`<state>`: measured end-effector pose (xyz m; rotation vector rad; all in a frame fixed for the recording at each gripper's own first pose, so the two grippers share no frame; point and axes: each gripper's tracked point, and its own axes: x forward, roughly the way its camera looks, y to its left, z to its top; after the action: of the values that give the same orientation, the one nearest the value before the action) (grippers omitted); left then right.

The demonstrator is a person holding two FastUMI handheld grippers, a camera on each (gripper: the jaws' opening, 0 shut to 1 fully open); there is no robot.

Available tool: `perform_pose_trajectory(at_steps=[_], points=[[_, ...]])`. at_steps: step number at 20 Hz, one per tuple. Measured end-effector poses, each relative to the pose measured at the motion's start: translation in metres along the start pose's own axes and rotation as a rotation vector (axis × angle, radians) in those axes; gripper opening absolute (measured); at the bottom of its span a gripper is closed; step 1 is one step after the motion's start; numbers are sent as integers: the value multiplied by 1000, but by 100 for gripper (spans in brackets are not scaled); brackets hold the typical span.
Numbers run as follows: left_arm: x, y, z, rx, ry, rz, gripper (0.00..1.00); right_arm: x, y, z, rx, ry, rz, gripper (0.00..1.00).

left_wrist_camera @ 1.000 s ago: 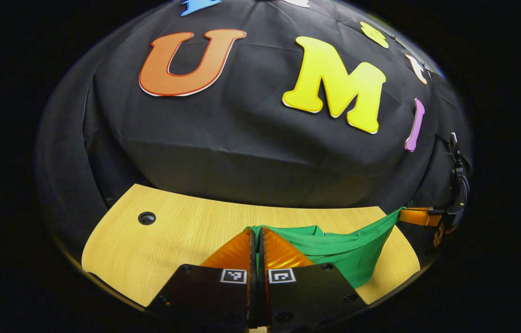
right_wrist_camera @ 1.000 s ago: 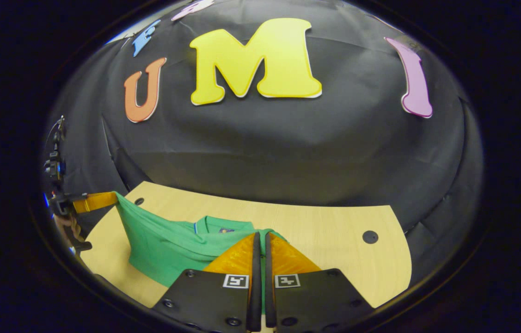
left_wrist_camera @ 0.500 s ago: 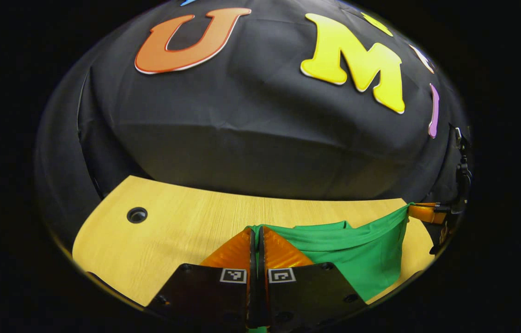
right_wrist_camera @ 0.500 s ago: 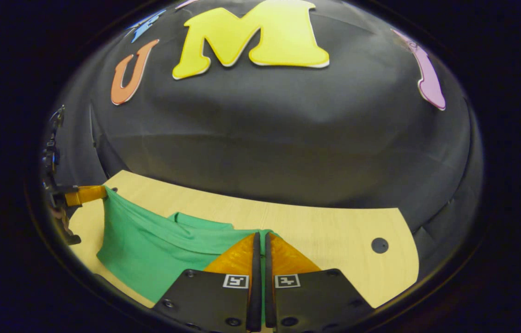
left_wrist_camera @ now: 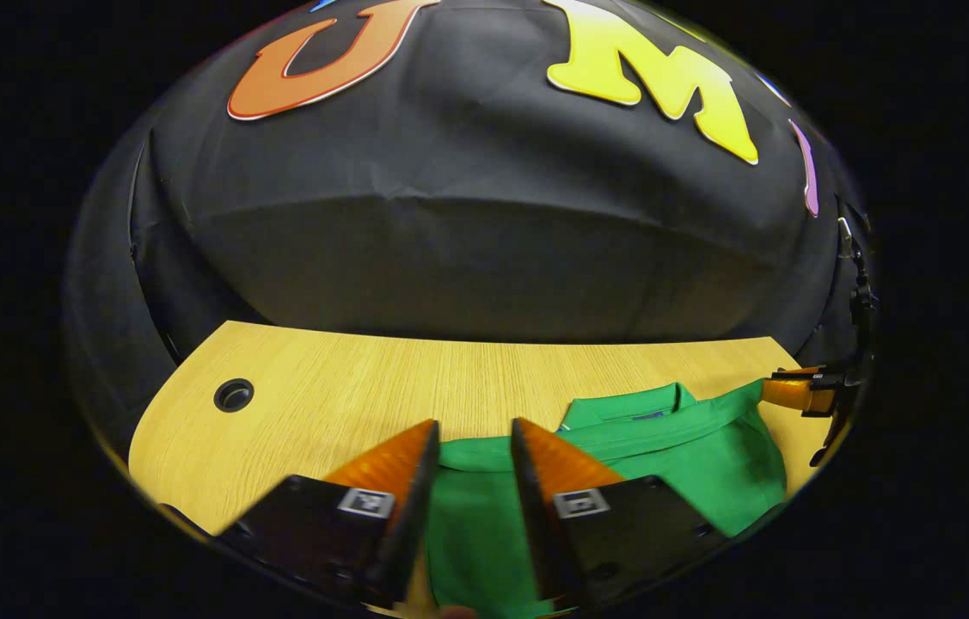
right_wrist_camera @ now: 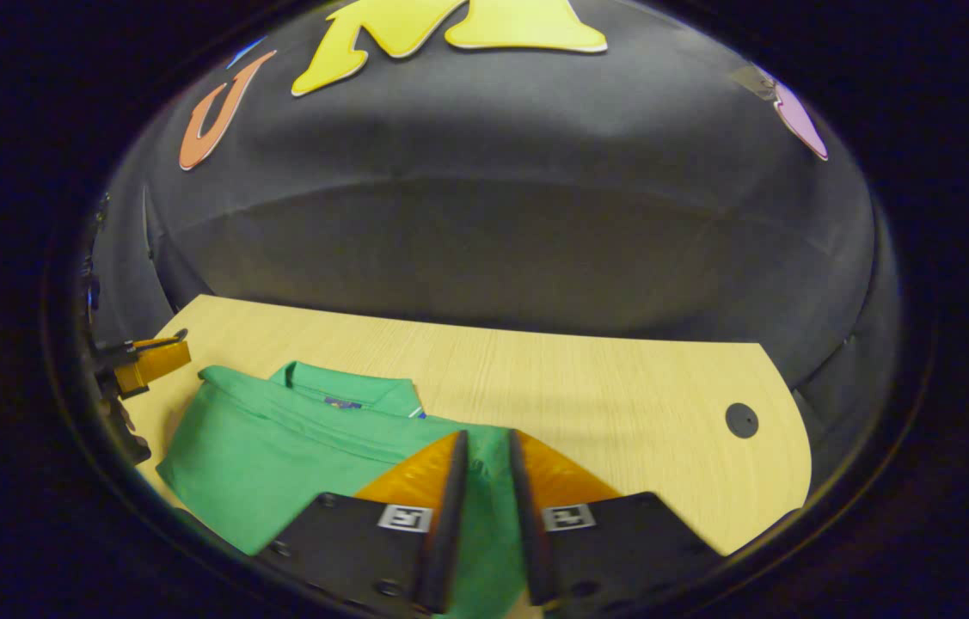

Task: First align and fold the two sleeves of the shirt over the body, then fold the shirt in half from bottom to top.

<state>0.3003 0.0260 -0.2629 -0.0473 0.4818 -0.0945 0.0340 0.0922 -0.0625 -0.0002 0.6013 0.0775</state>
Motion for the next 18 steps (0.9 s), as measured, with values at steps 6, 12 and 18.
perform_pose_trajectory(at_steps=[6, 12, 18], points=[[-56, -8, 31, 10, -78, 8, 99, -59, -2, 32, 48, -99, -38, 100], [-171, -33, 100, 14, -247, -4, 98, -202, 27, 89, 45, -314, -24, 100], [-304, -75, 129, 10, -363, -67, 98, -364, 57, 97, 27, -501, -45, 100]])
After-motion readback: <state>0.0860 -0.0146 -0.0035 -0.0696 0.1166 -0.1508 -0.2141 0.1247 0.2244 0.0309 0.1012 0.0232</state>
